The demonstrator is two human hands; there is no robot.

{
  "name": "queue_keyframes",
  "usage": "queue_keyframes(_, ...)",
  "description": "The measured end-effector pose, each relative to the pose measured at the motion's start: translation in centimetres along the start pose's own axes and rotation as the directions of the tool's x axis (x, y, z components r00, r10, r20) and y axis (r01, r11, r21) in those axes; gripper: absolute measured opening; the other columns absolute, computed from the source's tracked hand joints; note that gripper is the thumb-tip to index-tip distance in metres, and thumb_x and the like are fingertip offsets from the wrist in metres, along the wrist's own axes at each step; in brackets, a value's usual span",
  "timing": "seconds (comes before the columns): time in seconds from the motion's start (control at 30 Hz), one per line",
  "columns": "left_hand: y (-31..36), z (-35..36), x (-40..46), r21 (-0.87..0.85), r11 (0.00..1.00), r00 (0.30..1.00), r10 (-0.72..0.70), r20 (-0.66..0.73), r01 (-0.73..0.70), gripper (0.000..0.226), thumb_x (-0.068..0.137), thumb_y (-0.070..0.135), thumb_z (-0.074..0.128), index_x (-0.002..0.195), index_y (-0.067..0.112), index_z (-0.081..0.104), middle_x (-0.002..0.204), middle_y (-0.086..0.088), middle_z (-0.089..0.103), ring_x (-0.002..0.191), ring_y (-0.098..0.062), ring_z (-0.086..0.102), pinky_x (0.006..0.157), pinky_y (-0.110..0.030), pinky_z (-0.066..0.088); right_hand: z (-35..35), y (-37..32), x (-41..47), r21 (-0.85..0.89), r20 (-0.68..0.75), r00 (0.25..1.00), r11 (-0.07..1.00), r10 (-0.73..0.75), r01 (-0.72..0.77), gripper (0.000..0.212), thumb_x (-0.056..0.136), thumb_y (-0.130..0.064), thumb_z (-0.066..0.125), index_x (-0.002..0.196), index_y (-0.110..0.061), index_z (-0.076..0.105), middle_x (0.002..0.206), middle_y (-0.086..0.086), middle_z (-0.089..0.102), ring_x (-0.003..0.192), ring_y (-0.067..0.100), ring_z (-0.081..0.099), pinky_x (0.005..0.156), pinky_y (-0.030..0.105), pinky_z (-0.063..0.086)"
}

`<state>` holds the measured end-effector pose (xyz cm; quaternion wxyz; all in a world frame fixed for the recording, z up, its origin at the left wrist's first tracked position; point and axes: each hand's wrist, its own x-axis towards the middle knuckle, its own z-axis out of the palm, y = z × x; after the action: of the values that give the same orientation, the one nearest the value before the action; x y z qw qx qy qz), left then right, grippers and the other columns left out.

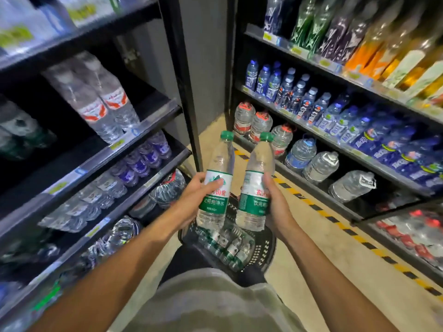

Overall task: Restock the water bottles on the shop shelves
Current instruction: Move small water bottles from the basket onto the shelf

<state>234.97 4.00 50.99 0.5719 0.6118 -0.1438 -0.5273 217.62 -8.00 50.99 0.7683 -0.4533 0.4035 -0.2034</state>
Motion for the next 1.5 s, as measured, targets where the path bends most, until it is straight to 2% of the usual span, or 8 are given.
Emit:
queue_keyframes(0.17, -1.0, 0.0, -4.2, -0.157, 0.986, 0.989, 0.023, -0.145, -0.046, 0.055, 0.079, 0.038, 0.077, 0.126, 0.014, 0.063, 0.110, -0.011, 0.077, 0.092, -0.020, 0.076, 0.077, -0.031, 0.061, 0.3, -1.6, -0.6, -0.157, 0.151, 0.989, 0.987, 0.001, 0.023, 0.048, 0.100, -0.046, 0.050, 0.129, -0.010, 0.063, 0.124, 0.015, 0.071, 0.113, 0.030, 0.068, 0.100, 0.047, 0.052)
queue_keyframes(0.33, -1.8, -1.2, -8.5, -0.174, 0.978, 0.926, 0.045, -0.374, -0.117, 0.041, 0.091, 0.032, 0.069, 0.125, 0.010, 0.065, 0.109, -0.012, 0.078, 0.092, -0.021, 0.076, 0.078, -0.033, 0.060, 2.9, -2.5, -0.7, -0.390, 0.332, 0.939, 0.895, -0.085, 0.219, 0.047, 0.092, -0.057, 0.061, 0.099, -0.011, 0.069, 0.083, -0.010, 0.075, 0.076, 0.003, 0.071, 0.061, 0.015, 0.051)
queue_keyframes(0.63, -1.6, -9.6, -16.5, -0.123, 0.951, 0.769, 0.149, -0.622, -0.283, 0.035, 0.087, 0.011, 0.077, 0.118, 0.019, 0.064, 0.102, 0.003, 0.080, 0.087, -0.008, 0.076, 0.067, -0.018, 0.058, 14.1, -1.2, -1.9, -0.381, 0.545, 0.838, 0.883, -0.025, 0.275, 0.039, 0.078, -0.045, 0.075, 0.095, -0.010, 0.073, 0.085, 0.000, 0.079, 0.075, 0.006, 0.073, 0.062, 0.014, 0.051)
queue_keyframes(0.73, -1.7, -13.3, -19.3, -0.118, 0.943, 0.749, 0.167, -0.641, -0.311, 0.036, 0.085, 0.015, 0.079, 0.118, 0.017, 0.066, 0.105, -0.002, 0.079, 0.093, -0.015, 0.077, 0.073, -0.026, 0.061, 18.3, 0.0, -2.5, -0.411, 0.595, 0.803, 0.873, 0.040, 0.261, 0.038, 0.088, -0.043, 0.073, 0.100, -0.007, 0.076, 0.093, 0.007, 0.080, 0.083, 0.016, 0.077, 0.066, 0.019, 0.055)
queue_keyframes(0.87, -1.3, -17.7, -23.1, -0.056, 0.938, 0.724, 0.226, -0.652, -0.343, 0.056, 0.072, 0.044, 0.086, 0.120, 0.023, 0.067, 0.115, -0.004, 0.077, 0.108, -0.024, 0.073, 0.093, -0.042, 0.057, 24.0, 1.6, -3.9, -0.427, 0.617, 0.784, 0.868, 0.074, 0.253, 0.035, 0.088, -0.052, 0.071, 0.075, -0.020, 0.078, 0.083, 0.002, 0.079, 0.071, 0.009, 0.073, 0.060, 0.014, 0.051)
queue_keyframes(1.1, -0.5, -23.6, -28.4, -0.003, 0.929, 0.721, 0.285, -0.632, -0.370, 0.050, 0.080, 0.039, 0.083, 0.126, 0.028, 0.066, 0.119, 0.000, 0.075, 0.111, -0.019, 0.072, 0.087, -0.029, 0.059, 30.5, 3.5, -6.1, -0.437, 0.646, 0.762, 0.839, 0.042, 0.324, 0.045, 0.085, -0.064, 0.071, 0.087, -0.020, 0.079, 0.086, 0.000, 0.079, 0.079, 0.011, 0.074, 0.070, 0.021, 0.054)
queue_keyframes(1.33, 0.3, -26.7, -30.2, 0.131, 0.924, 0.711, 0.363, -0.602, -0.360, 0.055, 0.073, 0.046, 0.084, 0.123, 0.030, 0.067, 0.113, 0.007, 0.077, 0.104, -0.010, 0.074, 0.083, -0.021, 0.059, 32.8, 3.5, -6.7, -0.444, 0.661, 0.750, 0.811, 0.008, 0.382, 0.036, 0.074, -0.055, 0.082, 0.085, -0.021, 0.078, 0.084, 0.000, 0.079, 0.075, 0.010, 0.072, 0.064, 0.021, 0.049)
queue_keyframes(1.5, 1.2, -28.2, -29.5, 0.178, 0.912, 0.712, 0.402, -0.575, -0.370, 0.050, 0.076, 0.033, 0.089, 0.121, 0.035, 0.068, 0.114, 0.007, 0.077, 0.106, -0.008, 0.072, 0.079, -0.016, 0.057, 33.6, 3.0, -5.4, -0.413, 0.720, 0.694, 0.813, 0.015, 0.411, 0.045, 0.073, -0.032, 0.087, 0.113, -0.014, 0.074, 0.099, 0.003, 0.081, 0.096, 0.017, 0.077, 0.072, 0.017, 0.057)
